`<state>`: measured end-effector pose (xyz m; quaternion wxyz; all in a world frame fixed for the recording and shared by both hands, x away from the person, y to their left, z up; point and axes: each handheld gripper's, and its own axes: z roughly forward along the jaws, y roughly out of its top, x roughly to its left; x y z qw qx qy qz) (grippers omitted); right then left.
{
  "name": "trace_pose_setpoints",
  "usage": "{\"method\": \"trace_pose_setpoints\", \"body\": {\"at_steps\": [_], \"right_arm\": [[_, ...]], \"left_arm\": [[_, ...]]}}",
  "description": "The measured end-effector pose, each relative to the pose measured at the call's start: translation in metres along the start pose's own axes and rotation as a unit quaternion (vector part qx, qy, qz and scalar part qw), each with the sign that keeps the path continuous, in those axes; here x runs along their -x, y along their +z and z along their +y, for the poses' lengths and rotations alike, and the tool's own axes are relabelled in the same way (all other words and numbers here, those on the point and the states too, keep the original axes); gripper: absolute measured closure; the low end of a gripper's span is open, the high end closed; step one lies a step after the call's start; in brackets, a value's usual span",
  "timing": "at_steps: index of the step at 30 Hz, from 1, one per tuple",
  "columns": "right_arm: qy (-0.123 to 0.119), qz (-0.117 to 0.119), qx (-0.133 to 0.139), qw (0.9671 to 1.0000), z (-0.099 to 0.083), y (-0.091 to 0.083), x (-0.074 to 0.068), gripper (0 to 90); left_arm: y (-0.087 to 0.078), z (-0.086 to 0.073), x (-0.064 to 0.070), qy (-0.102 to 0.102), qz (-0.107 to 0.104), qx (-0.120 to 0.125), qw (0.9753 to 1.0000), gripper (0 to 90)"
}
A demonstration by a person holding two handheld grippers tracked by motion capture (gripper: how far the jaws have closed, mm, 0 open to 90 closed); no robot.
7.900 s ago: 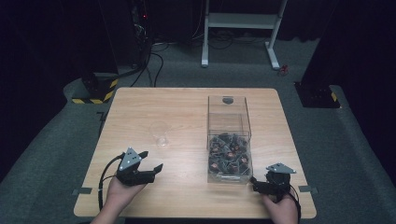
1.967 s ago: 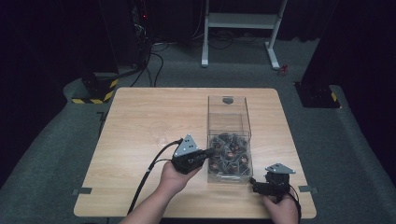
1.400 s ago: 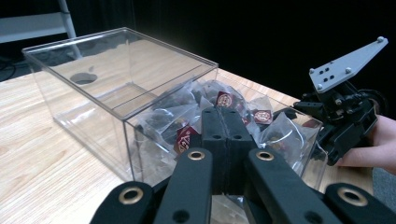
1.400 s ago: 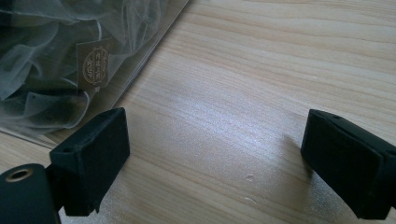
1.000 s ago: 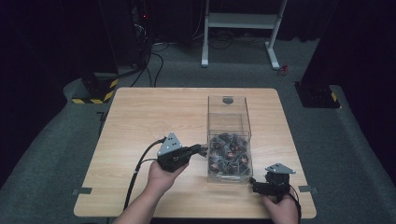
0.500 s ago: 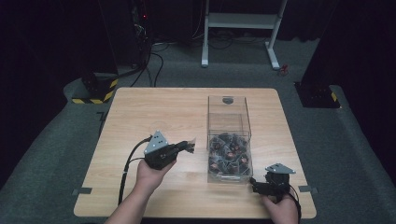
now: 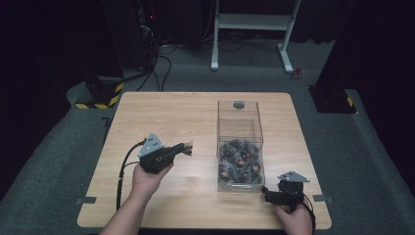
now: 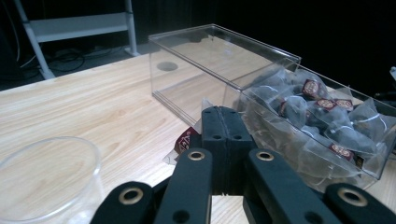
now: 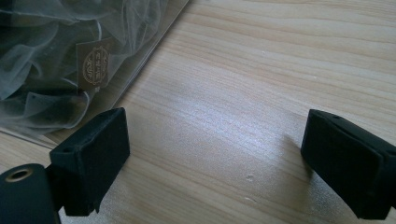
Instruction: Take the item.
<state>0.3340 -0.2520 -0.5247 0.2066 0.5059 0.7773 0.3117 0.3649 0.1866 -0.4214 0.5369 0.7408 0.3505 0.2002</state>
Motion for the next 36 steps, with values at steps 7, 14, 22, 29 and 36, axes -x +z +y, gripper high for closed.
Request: {"method": "trace_pose_setpoints", "body": {"at_steps": [7,14,22,29,36], "right_arm": [[-0.001,0.000,0.001,1.0000,0.000,0.000,0.000,7.8],[-0.001,0.000,0.001,1.0000,0.000,0.000,0.000,7.8],[-0.001,0.000,0.001,1.0000,0.000,0.000,0.000,7.8],[0.000,0.000,0.000,1.0000,0.000,0.000,0.000,7.8],[-0.001,0.000,0.001,1.0000,0.000,0.000,0.000,7.8]], "left_arm": [[-0.006,0.004,-0.009,-0.005,0.009,0.006,0.9999,90.0],[-0.008,0.007,-0.019,-0.007,0.018,0.006,0.9998,90.0],[-0.008,0.012,-0.028,-0.010,0.027,0.008,0.9995,90.0],[-0.008,0.011,-0.037,-0.018,0.036,0.007,0.9992,90.0],[-0.008,0.010,-0.044,-0.023,0.045,0.006,0.9987,90.0]]}}
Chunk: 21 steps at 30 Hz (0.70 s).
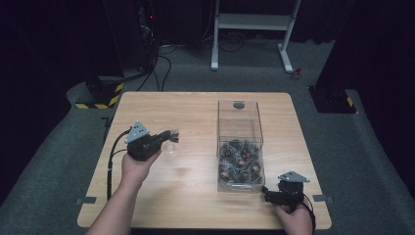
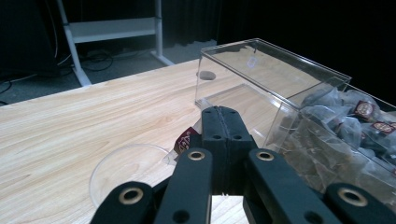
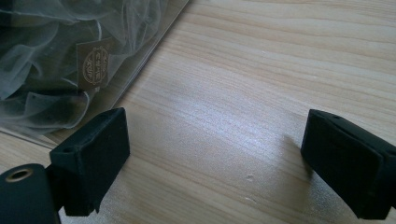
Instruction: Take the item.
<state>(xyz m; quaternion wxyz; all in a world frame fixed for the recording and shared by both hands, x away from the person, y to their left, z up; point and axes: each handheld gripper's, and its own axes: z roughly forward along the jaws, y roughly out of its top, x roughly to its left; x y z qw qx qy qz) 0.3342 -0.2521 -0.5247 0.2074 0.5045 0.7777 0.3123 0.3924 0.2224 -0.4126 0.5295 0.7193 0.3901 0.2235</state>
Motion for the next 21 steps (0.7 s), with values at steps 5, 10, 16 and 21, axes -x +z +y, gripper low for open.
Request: {"method": "trace_pose_setpoints", "body": {"at_steps": [5,10,16,21], "right_arm": [[0.000,0.000,0.000,1.0000,0.000,0.000,0.000,7.8],[0.000,0.000,0.000,1.0000,0.000,0.000,0.000,7.8],[0.001,0.000,-0.001,1.0000,0.000,0.000,0.000,7.8],[0.001,0.000,-0.001,1.0000,0.000,0.000,0.000,7.8]], "left_arm": [[0.002,-0.002,-0.007,-0.001,0.012,-0.003,0.9999,90.0],[0.005,-0.004,-0.018,-0.008,0.032,-0.010,0.9994,90.0],[0.010,-0.008,-0.028,-0.018,0.043,-0.021,0.9987,90.0],[0.016,-0.011,-0.032,-0.024,0.050,-0.031,0.9980,88.9]]}}
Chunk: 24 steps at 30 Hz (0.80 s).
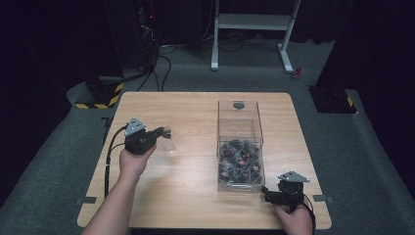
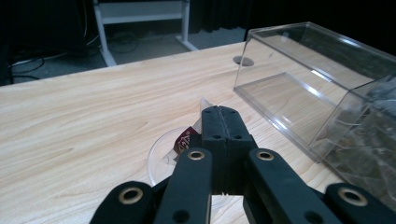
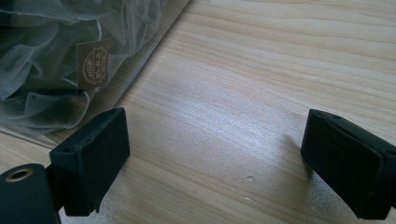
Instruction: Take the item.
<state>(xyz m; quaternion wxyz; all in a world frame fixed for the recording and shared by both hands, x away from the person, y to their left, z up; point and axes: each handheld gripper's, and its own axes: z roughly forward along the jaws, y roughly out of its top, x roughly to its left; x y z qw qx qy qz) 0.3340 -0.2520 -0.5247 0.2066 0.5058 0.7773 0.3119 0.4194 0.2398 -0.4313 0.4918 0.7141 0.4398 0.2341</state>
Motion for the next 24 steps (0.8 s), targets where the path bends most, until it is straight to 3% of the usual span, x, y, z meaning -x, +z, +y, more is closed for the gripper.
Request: {"method": "trace_pose_setpoints", "body": {"at_steps": [1,5,10,15,24], "right_arm": [[0.000,0.000,0.000,1.0000,0.000,0.000,0.000,7.8],[-0.001,0.000,0.001,1.0000,0.000,0.000,0.000,7.8],[-0.001,0.000,0.001,1.0000,0.000,0.000,0.000,7.8],[0.000,0.000,0.000,1.0000,0.000,0.000,0.000,7.8],[0.000,0.000,0.000,1.0000,0.000,0.000,0.000,7.8]], "left_arm": [[0.002,-0.001,0.000,-0.003,0.003,-0.005,1.0000,80.7],[0.002,-0.001,0.000,-0.004,0.014,-0.008,0.9999,61.9],[-0.001,-0.001,0.002,0.001,0.020,-0.011,0.9997,49.6],[-0.009,-0.006,0.000,-0.012,0.011,-0.004,0.9999,41.4],[-0.018,-0.016,-0.002,-0.015,0.003,-0.004,0.9999,32.8]]}}
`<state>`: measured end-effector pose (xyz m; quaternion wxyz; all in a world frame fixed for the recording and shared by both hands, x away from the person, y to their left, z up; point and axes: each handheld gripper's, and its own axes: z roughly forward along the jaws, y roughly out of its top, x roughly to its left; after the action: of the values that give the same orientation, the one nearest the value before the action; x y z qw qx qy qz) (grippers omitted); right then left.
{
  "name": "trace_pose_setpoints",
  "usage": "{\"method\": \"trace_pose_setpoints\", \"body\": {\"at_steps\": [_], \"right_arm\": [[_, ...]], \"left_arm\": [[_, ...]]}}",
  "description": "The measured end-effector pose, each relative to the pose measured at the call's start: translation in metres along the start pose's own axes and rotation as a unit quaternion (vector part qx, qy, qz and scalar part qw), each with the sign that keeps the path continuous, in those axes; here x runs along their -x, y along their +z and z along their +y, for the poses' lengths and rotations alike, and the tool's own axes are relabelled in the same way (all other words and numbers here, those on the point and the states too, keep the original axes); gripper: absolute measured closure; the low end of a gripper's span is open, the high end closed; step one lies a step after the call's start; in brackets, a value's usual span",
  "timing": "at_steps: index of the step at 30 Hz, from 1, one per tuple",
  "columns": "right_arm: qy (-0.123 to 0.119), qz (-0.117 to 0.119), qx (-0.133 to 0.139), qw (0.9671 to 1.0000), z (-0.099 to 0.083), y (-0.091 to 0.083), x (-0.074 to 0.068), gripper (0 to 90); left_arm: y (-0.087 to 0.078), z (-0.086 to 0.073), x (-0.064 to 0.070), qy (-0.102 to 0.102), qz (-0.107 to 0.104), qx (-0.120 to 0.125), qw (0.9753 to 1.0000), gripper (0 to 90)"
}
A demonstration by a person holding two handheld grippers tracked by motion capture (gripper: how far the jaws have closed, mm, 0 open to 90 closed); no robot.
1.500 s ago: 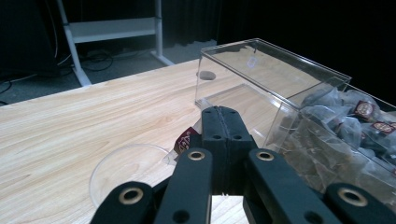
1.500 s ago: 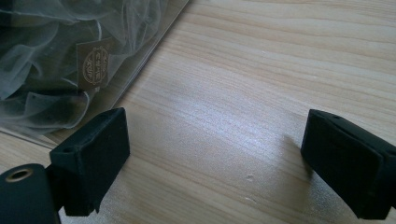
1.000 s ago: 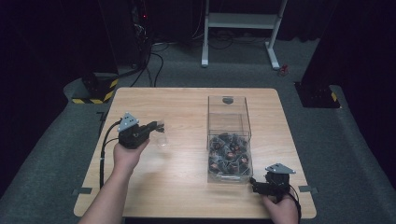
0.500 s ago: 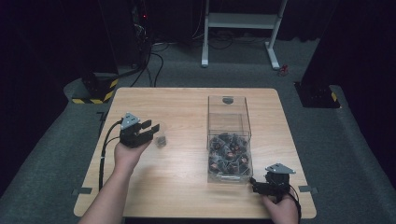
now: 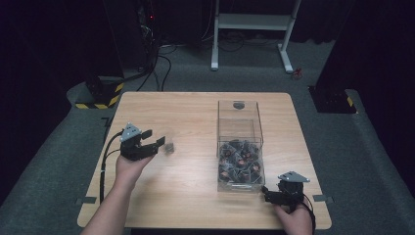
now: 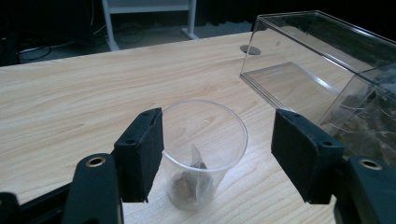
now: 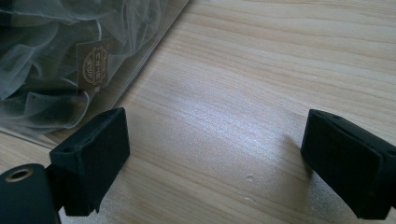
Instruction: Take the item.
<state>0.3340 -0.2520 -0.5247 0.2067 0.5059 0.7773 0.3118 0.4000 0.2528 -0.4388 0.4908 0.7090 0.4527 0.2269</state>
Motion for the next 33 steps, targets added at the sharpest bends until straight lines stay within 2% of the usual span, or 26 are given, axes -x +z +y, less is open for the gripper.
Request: {"method": "trace_pose_setpoints", "body": {"at_steps": [8,17,24,30,32,33], "right_arm": [[0.000,0.000,0.000,1.0000,0.000,0.000,0.000,7.8],[0.000,0.000,0.000,1.0000,0.000,0.000,0.000,7.8],[0.000,0.000,0.000,1.0000,0.000,0.000,0.000,7.8],[0.000,0.000,0.000,1.0000,0.000,0.000,0.000,7.8],[0.000,0.000,0.000,1.0000,0.000,0.000,0.000,7.8],[0.000,0.000,0.000,1.0000,0.000,0.000,0.000,7.8]], "left_arm": [[-0.008,-0.012,-0.002,0.000,-0.003,-0.012,0.9999,28.5],[-0.013,-0.025,0.000,0.004,-0.006,-0.023,0.9997,27.5],[-0.016,-0.039,0.001,0.005,-0.011,-0.041,0.9991,27.3],[-0.016,-0.058,0.006,0.012,-0.015,-0.073,0.9972,27.1],[-0.016,-0.061,0.006,0.013,-0.014,-0.075,0.9970,27.1],[-0.016,-0.067,0.007,0.015,-0.016,-0.086,0.9961,27.1]]}}
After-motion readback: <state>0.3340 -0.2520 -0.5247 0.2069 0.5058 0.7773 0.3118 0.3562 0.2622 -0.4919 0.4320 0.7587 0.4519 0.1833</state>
